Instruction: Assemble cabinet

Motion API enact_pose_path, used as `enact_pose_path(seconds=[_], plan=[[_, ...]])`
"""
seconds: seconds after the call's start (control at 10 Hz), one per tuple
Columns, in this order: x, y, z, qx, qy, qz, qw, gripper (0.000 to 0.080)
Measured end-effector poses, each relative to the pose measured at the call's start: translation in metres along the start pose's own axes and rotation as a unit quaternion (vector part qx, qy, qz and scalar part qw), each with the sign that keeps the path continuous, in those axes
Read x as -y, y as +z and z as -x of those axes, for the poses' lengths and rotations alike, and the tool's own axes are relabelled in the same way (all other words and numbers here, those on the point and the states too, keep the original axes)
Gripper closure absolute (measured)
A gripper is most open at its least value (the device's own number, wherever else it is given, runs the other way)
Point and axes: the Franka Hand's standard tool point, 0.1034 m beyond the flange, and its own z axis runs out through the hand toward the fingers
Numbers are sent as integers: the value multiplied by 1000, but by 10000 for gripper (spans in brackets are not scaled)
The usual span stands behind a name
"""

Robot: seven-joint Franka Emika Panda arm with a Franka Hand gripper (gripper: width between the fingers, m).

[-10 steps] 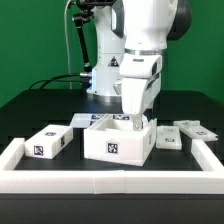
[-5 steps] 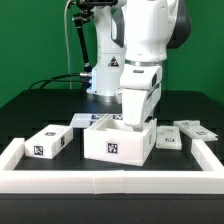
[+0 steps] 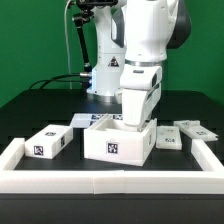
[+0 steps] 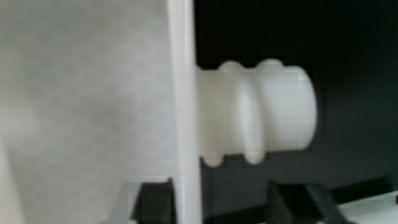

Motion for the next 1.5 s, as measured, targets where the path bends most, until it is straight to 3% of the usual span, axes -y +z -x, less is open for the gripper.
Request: enact_pose_path(seconds=[0.1, 0.9, 1.2, 1.5], plan=[[0, 0, 0, 0, 0, 0, 1000, 749], [-5, -2, 1, -1, -22, 4, 1000, 763], [-41, -3, -10, -3, -94, 9, 996, 762], [-53, -4, -22, -2, -126, 15, 992, 762]])
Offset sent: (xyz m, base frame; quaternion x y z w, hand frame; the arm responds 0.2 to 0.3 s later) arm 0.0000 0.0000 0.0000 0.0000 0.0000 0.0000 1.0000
